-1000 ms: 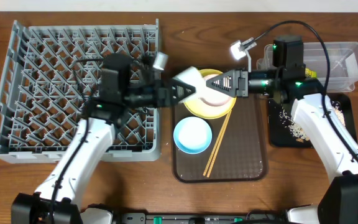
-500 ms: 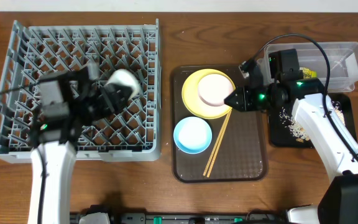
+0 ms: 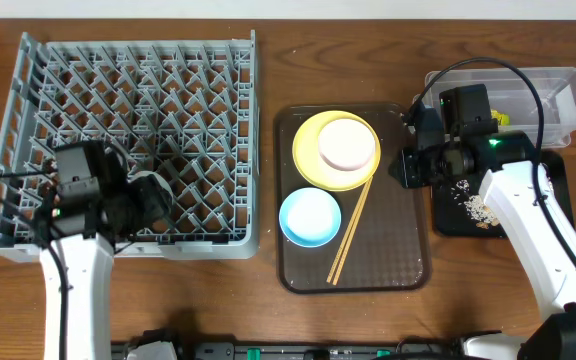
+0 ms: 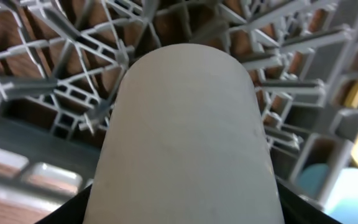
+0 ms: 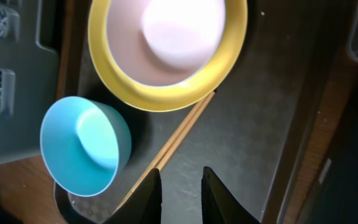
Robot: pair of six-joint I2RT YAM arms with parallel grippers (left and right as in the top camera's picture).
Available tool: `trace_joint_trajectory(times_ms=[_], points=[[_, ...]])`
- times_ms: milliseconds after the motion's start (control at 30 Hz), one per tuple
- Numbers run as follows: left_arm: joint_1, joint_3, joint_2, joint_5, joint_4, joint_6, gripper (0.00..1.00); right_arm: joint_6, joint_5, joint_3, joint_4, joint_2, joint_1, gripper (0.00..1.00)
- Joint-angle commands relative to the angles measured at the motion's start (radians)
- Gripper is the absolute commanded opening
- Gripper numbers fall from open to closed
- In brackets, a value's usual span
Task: Sort waste into correct bins and load items into the dishwasher rack
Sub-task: 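Carry the white cup with the left gripper over the dish rack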
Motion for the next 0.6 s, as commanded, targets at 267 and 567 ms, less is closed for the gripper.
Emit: trace_joint_trajectory(times_ms=[267,567], points=[[0.004,0.018,0.179,0.023,0.089,0.019,0.24,-0.017,0.016,0.009,-0.005,-0.011,-0.012,0.2],[0.004,0.017,0.234,0.024,0.084,0.019,0.51,-0.016,0.016,0.009,-0.009,-0.011,-0.012,0.37]])
